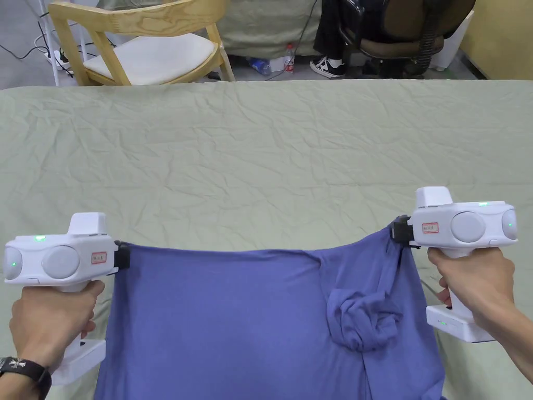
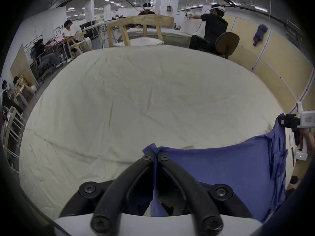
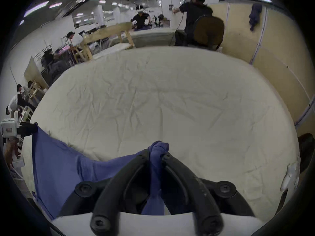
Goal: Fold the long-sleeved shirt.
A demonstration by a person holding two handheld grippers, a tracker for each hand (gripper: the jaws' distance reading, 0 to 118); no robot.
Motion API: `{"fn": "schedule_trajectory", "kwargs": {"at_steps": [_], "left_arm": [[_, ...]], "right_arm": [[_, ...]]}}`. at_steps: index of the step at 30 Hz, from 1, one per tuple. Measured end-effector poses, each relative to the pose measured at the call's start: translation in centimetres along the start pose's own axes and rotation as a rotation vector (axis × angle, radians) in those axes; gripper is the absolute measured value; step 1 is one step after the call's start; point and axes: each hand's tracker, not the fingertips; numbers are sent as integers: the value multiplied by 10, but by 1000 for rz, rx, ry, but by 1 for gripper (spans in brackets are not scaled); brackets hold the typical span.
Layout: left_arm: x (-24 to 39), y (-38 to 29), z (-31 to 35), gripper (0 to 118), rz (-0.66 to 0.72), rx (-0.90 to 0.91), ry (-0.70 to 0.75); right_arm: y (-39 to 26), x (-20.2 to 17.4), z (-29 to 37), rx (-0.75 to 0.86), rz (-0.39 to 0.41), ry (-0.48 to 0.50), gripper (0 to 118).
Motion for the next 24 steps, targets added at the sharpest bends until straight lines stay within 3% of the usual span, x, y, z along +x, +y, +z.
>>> {"fn": "schedule_trajectory", "kwargs": {"at_steps": [2, 5, 8, 14, 24], "left_arm": [[0, 4, 5, 3, 6, -15, -10], [-2, -4, 16, 3, -22, -17, 2], [-6, -20, 37, 3, 6, 4, -8], [-8, -71, 98, 3, -3, 40, -6], [-8, -165, 180, 3, -3, 10, -10]], "right_arm": [[4, 8, 5, -43, -89, 44, 13], [-2, 3, 23, -26, -2, 39, 13], [-19, 2, 50, 14, -49, 77, 13], [-73, -8, 129, 64, 6, 100, 13], [-197, -12, 195, 27, -31, 128, 13]]}}
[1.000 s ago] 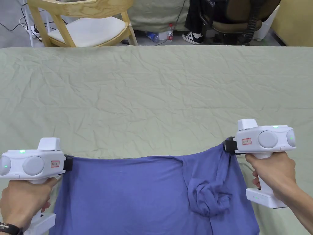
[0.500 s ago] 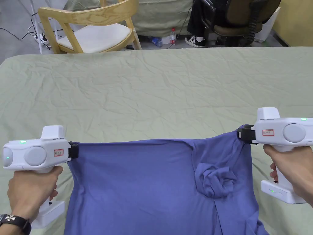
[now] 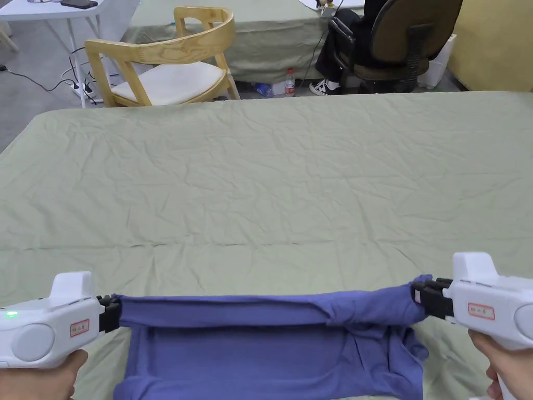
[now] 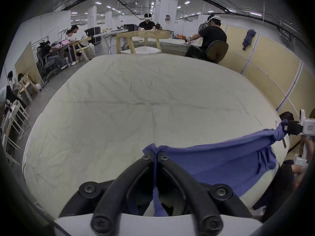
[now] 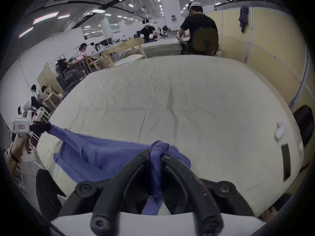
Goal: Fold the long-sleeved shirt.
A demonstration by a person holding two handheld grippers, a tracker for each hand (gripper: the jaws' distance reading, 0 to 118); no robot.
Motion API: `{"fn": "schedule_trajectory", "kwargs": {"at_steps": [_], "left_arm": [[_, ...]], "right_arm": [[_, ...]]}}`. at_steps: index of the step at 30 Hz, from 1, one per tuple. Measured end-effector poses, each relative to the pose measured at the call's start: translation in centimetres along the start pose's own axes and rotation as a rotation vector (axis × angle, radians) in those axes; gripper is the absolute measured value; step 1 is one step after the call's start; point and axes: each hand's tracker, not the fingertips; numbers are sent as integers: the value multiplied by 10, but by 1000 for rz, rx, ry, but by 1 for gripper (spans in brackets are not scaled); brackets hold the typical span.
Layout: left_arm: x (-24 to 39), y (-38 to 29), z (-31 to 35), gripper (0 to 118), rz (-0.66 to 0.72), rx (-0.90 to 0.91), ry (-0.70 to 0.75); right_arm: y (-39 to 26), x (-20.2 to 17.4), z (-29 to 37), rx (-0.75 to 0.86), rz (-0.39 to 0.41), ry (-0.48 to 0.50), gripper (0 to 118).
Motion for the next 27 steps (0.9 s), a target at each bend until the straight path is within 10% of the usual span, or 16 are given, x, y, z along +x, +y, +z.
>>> {"fn": "schedule_trajectory", "kwargs": {"at_steps": [19, 23, 27], "left_arm": [[-14, -97, -27, 3, -4, -288, 8], [-15, -94, -22, 43, -28, -229, 93], [-22, -79, 8, 46, 33, -87, 80]], "right_arm": [[-72, -2, -14, -191, 2, -14, 14], [-70, -6, -8, -179, 37, -107, 56], [-58, -9, 16, -77, 16, -112, 57]]}}
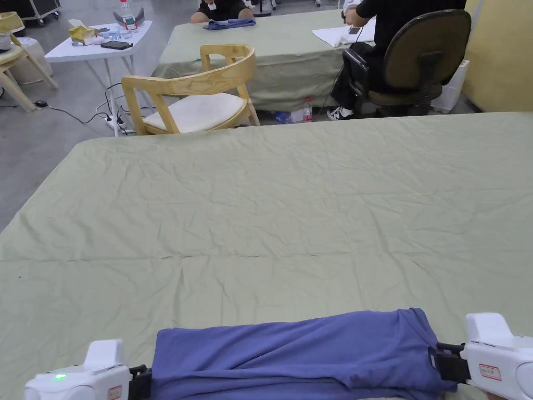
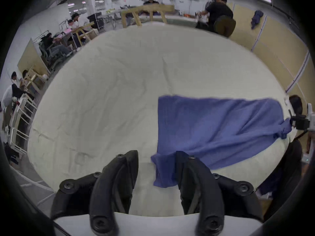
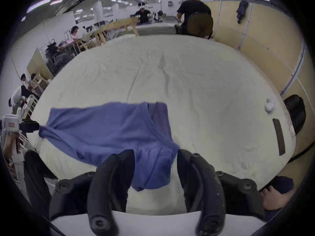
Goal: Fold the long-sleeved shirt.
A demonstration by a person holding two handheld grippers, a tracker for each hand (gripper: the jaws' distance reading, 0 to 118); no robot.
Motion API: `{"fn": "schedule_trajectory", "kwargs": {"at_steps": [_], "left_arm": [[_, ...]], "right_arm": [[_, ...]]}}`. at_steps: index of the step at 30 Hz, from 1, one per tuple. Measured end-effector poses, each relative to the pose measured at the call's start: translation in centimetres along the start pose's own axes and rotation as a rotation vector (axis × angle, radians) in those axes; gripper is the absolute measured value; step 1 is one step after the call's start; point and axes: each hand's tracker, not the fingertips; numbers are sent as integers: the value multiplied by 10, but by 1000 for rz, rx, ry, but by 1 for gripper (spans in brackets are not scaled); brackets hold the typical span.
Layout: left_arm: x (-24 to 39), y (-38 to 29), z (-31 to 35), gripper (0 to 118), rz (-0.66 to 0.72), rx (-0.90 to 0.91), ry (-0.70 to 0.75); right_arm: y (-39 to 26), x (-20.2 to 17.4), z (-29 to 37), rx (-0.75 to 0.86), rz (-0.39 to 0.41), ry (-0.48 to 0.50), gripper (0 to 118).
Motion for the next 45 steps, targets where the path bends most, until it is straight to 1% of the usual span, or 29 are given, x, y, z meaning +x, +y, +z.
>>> {"fn": "schedule_trajectory", "kwargs": {"at_steps": [3, 5, 7, 8, 10, 11, 12, 13, 14, 15, 16, 17, 18, 19, 21, 22, 24, 27, 29, 30, 32, 34, 36, 37, 39, 45], "left_arm": [[2, 13, 35, 46, 56, 126, 5], [7, 20, 56, 45, 68, 189, 40], [17, 24, 74, 45, 77, 216, 86], [22, 24, 81, 42, 79, 239, 86], [38, 21, 101, 28, 79, 280, 55], [44, 18, 108, 23, 69, 292, 47], [50, 15, 113, 20, 68, 295, 50], [56, 10, 118, 20, 61, 306, 49], [61, 6, 124, 12, 36, 327, 52], [66, 1, 129, 4, 18, 329, 55], [69, -2, 131, 2, 15, 325, 48], [71, -5, 133, 0, 4, 314, 31], [70, -7, 134, 0, 14, 298, 4], [71, -8, 135, 0, 19, 298, 2], [71, -10, 135, 0, -18, 262, -3], [66, -9, 134, 0, -5, 265, -9], [57, -5, 131, 0, -5, 203, -96], [28, 5, 119, 0, 79, 126, -277], [11, 14, 107, 0, 74, 37, -368], [4, 17, 103, 0, 73, 26, -424], [-17, 24, 86, 0, 133, -8, -509], [-37, 29, 69, 0, 139, -52, -565], [-48, 32, 54, 0, 134, -91, -590], [-56, 33, 43, 0, 136, -132, -630], [-62, 34, 26, 0, 151, -162, -600], [-75, 33, -14, 0, 191, -188, -678]], "right_arm": [[17, -11, 33, 131, -19, 19, 57], [27, -26, 55, 209, -1, 24, 57], [33, -40, 72, 273, 18, 17, 57], [35, -49, 79, 300, 37, 13, 55], [34, -64, 90, 334, 64, 16, 39], [32, -70, 94, 342, 66, 18, 31], [29, -75, 96, 349, 69, 18, 26], [26, -79, 98, 353, 73, 24, 26], [23, -82, 99, 356, 77, 37, 14], [18, -84, 101, 362, 79, 50, 6], [16, -84, 100, 358, 78, 102, 1], [13, -84, 100, 349, 66, 130, 1], [10, -86, 101, 355, 62, 102, 0], [9, -87, 101, 353, 68, 97, 0], [7, -86, 103, 344, 81, 99, 0], [6, -86, 103, 340, 87, 103, 0], [5, -87, 104, 328, 103, 110, 0], [5, -94, 100, 306, 133, 107, 0], [5, -99, 95, 290, 142, 119, 0], [5, -103, 92, 279, 143, 124, 0], [5, -110, 83, 245, 144, 140, 0], [6, -118, 74, 215, 148, 149, 0], [8, -128, 66, 188, 168, 147, 0], [9, -133, 62, 173, 172, 147, 0], [11, -141, 53, 145, 172, 158, 0], [21, -160, 36, 98, 178, 155, 0]]}}
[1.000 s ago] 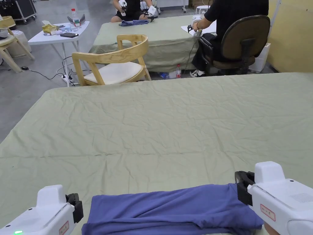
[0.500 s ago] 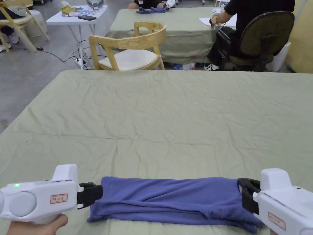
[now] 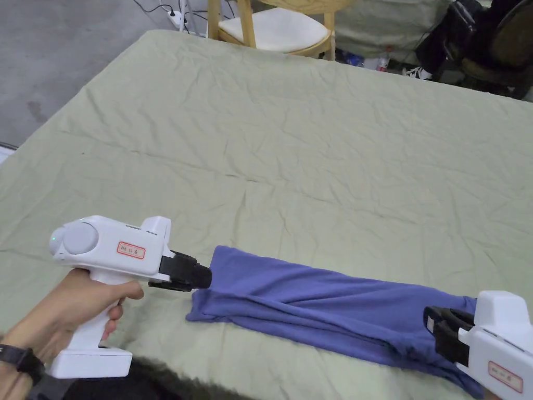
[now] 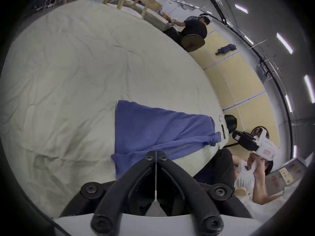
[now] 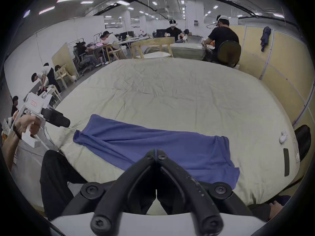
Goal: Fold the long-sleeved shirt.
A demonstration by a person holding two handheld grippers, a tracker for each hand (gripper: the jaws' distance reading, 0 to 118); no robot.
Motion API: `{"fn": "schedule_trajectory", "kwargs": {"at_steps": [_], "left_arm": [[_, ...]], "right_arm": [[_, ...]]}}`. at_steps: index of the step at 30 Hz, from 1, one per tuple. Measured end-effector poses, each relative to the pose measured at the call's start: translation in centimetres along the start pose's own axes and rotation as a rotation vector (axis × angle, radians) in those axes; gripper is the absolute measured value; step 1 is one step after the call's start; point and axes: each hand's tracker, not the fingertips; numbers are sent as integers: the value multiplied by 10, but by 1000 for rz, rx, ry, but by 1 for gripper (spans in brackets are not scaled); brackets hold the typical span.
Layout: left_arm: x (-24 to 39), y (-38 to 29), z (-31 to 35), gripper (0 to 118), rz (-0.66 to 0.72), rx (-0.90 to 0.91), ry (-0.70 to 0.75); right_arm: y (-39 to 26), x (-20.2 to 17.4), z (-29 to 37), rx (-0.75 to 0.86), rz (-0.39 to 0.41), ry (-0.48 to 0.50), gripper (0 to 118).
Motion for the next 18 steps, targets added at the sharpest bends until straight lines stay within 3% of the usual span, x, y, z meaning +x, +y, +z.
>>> {"fn": "schedule_trajectory", "kwargs": {"at_steps": [2, 4, 5, 10, 14, 18], "left_arm": [[-5, 7, -7, 14, -64, -7, 12], [-13, 10, -15, 71, -80, 0, 81], [-19, 15, -21, 83, -59, -21, 108], [-47, 32, -43, 81, 6, -23, 2], [-57, 31, -69, 77, 13, -69, 25], [-50, 29, -73, 71, 55, -59, -101]], "right_arm": [[2, -4, -5, -18, 11, 3, 0], [2, -8, -9, -36, 33, -1, 0], [1, -9, -11, -44, 41, 0, 0], [-1, -7, -22, -73, 36, 11, 0], [-4, -2, -23, -84, 32, -5, 0], [-6, 9, -25, -90, -1, -11, 0]]}}
